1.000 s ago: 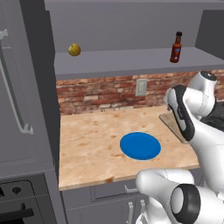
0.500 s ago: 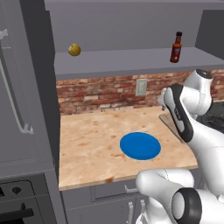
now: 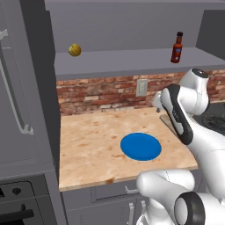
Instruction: Pick the steak from the plate and place it on the cutting board. Then pick the condiment bottle from the cabinet and place it next to the cutting board.
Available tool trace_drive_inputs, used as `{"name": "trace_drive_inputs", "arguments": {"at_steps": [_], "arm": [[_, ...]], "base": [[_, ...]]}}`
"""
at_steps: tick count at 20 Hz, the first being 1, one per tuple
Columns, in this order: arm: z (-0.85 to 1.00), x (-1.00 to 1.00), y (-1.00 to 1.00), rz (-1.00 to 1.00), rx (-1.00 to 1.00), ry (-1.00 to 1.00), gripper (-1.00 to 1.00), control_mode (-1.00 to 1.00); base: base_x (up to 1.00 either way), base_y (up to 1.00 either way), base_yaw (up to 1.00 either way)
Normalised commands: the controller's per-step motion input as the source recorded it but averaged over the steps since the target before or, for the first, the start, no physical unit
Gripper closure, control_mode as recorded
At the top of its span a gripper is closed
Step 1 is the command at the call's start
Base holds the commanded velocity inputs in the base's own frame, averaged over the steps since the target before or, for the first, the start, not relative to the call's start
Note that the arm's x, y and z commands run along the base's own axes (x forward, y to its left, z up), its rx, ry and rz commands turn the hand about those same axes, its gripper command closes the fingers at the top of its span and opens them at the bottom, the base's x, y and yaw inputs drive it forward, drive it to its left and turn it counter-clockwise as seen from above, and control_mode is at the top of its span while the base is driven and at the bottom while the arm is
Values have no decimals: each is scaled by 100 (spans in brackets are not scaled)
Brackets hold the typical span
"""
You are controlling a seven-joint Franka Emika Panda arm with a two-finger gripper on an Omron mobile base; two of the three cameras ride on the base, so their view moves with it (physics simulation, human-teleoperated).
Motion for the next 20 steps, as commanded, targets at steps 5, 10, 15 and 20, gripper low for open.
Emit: {"name": "trace_drive_inputs", "arguments": {"at_steps": [5, 10, 15, 20], "arm": [[0, 0, 9, 34, -10, -13, -100, -100], [0, 0, 0, 38, -7, -17, -100, -100], [0, 7, 0, 43, -5, -17, -100, -100], [0, 16, 4, 45, -9, -18, -100, -100]], "base": [[0, 0, 0], [0, 0, 0], [0, 0, 0], [0, 0, 0]]}}
